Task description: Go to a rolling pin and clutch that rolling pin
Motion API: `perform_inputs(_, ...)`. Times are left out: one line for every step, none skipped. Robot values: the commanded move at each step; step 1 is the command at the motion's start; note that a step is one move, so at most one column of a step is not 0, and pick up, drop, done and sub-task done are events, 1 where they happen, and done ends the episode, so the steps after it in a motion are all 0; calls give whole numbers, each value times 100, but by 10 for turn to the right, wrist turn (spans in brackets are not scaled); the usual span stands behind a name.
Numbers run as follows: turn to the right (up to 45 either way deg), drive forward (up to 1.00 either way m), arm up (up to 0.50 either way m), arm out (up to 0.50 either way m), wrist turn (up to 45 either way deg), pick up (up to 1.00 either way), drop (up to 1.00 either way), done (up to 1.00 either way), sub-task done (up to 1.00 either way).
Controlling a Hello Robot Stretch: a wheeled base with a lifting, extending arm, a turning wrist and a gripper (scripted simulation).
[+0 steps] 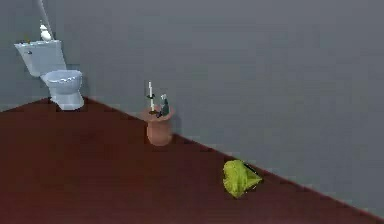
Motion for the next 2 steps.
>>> perform_inputs(-450, 0, 0, 0, 0, 0, 0, 0, 0)
perform_inputs(-90, 0, 0, 0, 0, 0, 0, 0, 0)
